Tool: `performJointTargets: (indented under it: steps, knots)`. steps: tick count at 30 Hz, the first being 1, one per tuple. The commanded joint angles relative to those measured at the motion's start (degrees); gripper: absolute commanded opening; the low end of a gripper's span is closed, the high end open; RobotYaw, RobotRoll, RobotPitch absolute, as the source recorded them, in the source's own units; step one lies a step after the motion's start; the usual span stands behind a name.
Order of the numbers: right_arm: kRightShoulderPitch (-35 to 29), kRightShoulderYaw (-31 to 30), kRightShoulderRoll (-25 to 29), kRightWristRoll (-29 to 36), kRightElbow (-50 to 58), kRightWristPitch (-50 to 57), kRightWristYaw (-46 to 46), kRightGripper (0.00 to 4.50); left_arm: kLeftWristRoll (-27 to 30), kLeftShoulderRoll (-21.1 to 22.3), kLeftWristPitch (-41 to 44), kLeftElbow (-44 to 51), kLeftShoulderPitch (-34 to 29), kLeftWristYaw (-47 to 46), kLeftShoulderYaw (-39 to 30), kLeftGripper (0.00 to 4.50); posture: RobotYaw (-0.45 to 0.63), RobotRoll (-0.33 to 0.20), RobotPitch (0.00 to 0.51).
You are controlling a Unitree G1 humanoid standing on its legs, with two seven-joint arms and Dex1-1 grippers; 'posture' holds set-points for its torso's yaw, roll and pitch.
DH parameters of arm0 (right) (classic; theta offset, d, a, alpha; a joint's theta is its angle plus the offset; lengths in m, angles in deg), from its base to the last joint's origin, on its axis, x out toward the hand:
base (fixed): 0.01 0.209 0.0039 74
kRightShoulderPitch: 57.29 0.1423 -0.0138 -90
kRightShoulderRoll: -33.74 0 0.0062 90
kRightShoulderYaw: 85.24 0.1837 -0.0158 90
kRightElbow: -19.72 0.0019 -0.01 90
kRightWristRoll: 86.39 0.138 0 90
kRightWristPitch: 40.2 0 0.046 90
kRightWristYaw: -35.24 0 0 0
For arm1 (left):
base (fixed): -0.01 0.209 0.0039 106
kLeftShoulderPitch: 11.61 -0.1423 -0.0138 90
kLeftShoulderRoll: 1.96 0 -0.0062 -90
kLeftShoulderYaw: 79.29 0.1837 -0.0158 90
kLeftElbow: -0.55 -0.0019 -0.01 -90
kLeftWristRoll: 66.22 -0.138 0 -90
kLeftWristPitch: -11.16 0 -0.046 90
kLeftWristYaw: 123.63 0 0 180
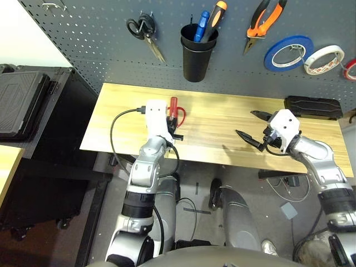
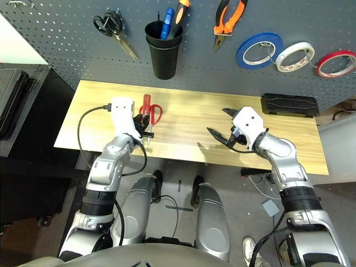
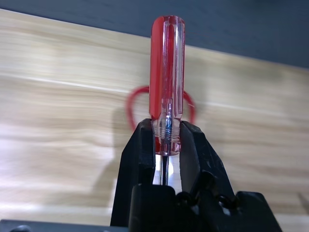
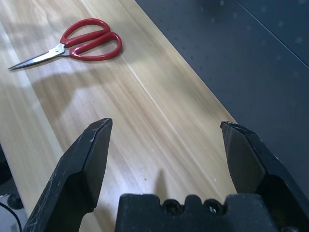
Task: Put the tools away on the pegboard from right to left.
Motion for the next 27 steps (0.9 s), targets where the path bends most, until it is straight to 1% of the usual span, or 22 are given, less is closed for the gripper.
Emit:
performJointTargets:
  steps: [1, 4, 10, 15, 19, 23, 27]
  knots:
    - [0.6, 0.0, -0.1, -0.2, -4.2, -1.8, 0.8, 4.50, 1.0, -0.8, 1.1, 5.9, -2.8, -1.4, -0.9, 0.71, 0.35, 0.000, 0.267]
    - [1.8, -0.2, 0.3, -0.7, -6.7, -3.1, 1.3, 4.50, 2.5, -0.3, 0.3, 10.3, -3.3, -1.0, -2.1, 0.71, 0.36, 0.000, 0.263]
    - [1.3, 2.1, 0.5, 4.8, -7.1, -10.3, 8.0, 4.50, 7.0, 0.5, -0.7, 17.4, -0.5, 0.5, -4.8, 0.71, 0.36, 0.000, 0.261]
    - [0.0, 6.0, 1.0, 11.5, -5.9, -13.2, 13.1, 4.50, 11.1, 0.3, 0.5, 20.5, 5.9, -0.5, -8.4, 0.71, 0.34, 0.000, 0.259]
    - [-0.8, 9.1, 1.1, 15.8, -3.9, -13.1, 15.2, 4.50, 13.7, 1.8, 1.5, 21.1, 12.5, -0.9, -11.3, 0.71, 0.31, 0.000, 0.259]
    - [-0.9, 11.5, 1.6, 18.5, 0.1, -12.3, 15.3, 4.50, 15.6, 4.8, 2.8, 19.9, 18.7, -0.9, -13.4, 0.71, 0.27, 0.000, 0.260]
    - [-0.6, 13.3, 3.0, 20.1, 6.3, -7.8, 13.1, 4.50, 17.2, 9.1, 3.6, 16.7, 24.5, 0.0, -15.0, 0.71, 0.23, 0.000, 0.259]
